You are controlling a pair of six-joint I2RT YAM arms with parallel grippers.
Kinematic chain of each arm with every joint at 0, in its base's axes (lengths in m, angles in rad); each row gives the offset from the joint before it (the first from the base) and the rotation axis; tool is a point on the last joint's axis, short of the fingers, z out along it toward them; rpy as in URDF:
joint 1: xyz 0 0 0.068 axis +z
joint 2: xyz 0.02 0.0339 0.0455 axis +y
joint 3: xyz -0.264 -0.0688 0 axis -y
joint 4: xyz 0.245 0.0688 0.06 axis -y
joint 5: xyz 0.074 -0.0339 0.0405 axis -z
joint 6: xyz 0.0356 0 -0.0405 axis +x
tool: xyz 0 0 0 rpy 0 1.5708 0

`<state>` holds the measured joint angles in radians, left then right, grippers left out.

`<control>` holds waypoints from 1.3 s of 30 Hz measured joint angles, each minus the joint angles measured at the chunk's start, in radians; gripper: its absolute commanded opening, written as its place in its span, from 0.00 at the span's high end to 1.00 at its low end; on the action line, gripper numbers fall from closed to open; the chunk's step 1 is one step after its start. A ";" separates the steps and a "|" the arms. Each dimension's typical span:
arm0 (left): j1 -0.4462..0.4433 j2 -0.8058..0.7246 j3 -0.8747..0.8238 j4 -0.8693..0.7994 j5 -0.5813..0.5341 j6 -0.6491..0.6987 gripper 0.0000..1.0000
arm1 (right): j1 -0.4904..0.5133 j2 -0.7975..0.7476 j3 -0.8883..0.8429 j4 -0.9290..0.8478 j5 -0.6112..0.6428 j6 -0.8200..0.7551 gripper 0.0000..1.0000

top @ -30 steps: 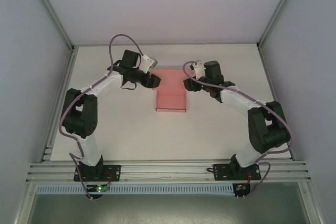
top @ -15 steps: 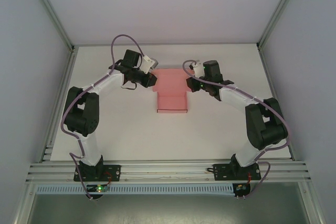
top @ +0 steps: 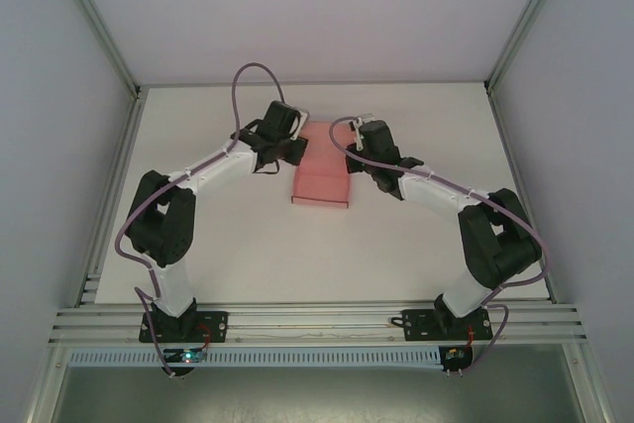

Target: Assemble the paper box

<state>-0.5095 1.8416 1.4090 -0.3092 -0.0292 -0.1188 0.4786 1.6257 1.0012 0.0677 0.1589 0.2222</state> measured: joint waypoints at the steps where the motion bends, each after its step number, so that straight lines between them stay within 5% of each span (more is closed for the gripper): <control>1: -0.015 -0.003 0.000 0.010 -0.031 -0.024 1.00 | 0.008 0.000 -0.002 0.016 0.045 0.035 0.94; 12: -0.063 -0.055 -0.122 0.200 -0.218 -0.278 1.00 | 0.094 0.000 -0.094 0.277 0.242 0.324 0.95; 22: -0.080 -0.098 -0.226 0.345 -0.304 -0.402 1.00 | 0.140 0.037 -0.094 0.394 0.325 0.328 0.92; 39: -0.082 -0.077 -0.313 0.439 -0.320 -0.417 1.00 | 0.157 0.149 -0.094 0.498 0.329 0.193 0.92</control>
<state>-0.5919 1.7649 1.0958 0.1299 -0.3496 -0.5362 0.6357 1.7748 0.9073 0.5659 0.4881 0.4156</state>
